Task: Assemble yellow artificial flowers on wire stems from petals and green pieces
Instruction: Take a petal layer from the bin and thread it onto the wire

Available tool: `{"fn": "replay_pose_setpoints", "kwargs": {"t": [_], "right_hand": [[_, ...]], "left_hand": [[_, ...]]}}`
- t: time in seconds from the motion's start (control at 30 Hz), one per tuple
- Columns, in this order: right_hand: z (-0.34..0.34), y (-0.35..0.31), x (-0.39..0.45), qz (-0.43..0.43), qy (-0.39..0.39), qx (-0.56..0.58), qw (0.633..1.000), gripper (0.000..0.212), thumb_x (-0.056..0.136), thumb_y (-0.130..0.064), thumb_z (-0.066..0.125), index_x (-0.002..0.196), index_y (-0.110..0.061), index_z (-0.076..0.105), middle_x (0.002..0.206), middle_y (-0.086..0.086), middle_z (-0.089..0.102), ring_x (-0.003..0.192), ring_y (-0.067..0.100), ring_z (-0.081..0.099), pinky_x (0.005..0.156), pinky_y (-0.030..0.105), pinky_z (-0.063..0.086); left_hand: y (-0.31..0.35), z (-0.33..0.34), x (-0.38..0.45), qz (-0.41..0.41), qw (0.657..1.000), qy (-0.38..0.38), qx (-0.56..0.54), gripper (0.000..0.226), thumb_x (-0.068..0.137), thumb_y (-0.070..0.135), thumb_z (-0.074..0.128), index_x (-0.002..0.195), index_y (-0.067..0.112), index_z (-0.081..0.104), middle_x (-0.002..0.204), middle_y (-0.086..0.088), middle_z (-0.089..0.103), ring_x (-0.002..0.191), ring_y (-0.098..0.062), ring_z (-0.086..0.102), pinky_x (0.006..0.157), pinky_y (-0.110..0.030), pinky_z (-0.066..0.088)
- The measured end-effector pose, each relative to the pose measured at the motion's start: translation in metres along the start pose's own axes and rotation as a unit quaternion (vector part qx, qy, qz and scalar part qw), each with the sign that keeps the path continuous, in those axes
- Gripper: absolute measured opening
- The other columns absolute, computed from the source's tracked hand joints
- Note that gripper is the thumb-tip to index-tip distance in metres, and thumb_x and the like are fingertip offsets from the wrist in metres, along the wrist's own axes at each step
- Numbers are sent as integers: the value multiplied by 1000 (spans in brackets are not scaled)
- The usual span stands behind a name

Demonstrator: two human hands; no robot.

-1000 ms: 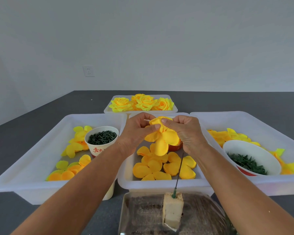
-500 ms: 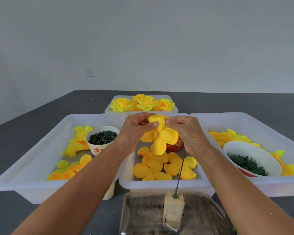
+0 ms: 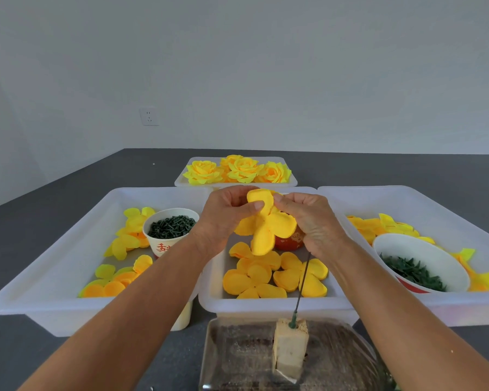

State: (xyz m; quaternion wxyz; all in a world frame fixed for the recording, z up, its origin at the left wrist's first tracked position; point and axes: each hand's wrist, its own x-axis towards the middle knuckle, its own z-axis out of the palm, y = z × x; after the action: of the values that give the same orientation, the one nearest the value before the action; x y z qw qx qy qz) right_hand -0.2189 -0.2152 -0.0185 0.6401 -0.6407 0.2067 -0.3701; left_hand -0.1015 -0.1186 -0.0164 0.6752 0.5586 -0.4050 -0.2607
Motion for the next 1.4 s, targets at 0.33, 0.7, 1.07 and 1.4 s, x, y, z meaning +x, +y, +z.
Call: {"fn": "replay_pose_setpoints", "kwargs": {"t": [0.33, 0.7, 1.07, 1.4], "right_hand": [[-1, 5, 0, -121, 0, -143, 982, 18, 85, -6, 64, 81, -21, 72, 72, -14, 69, 70, 0, 62, 65, 12, 49], [-1, 0, -2, -82, -7, -68, 994, 17, 87, -9, 63, 75, -17, 70, 62, -11, 68, 61, -1, 62, 60, 14, 50], [-4, 0, 0, -41, 65, -73, 994, 19, 72, -12, 78, 59, -12, 64, 49, -6, 63, 44, 3, 57, 43, 17, 47], [-6, -5, 4, 57, 91, 50, 993, 22, 73, -28, 76, 70, -10, 63, 71, 6, 65, 70, 18, 58, 69, 32, 45]], "left_hand": [[-3, 0, 0, 52, 990, 47, 124, 26, 77, -6, 68, 70, 14, 54, 66, -2, 56, 60, -11, 49, 56, -23, 42], [-1, -2, 1, 61, 997, 14, 49, 14, 80, -7, 63, 76, 7, 63, 74, -11, 62, 65, -20, 56, 63, -28, 48], [-5, 0, 2, 37, 999, -31, 21, 23, 75, -10, 67, 95, 1, 67, 80, 1, 72, 75, -12, 68, 72, -23, 55], [-4, 1, -1, 74, 994, -52, 57, 25, 65, -13, 73, 70, 6, 57, 74, -10, 64, 65, -19, 59, 63, -28, 51]]}}
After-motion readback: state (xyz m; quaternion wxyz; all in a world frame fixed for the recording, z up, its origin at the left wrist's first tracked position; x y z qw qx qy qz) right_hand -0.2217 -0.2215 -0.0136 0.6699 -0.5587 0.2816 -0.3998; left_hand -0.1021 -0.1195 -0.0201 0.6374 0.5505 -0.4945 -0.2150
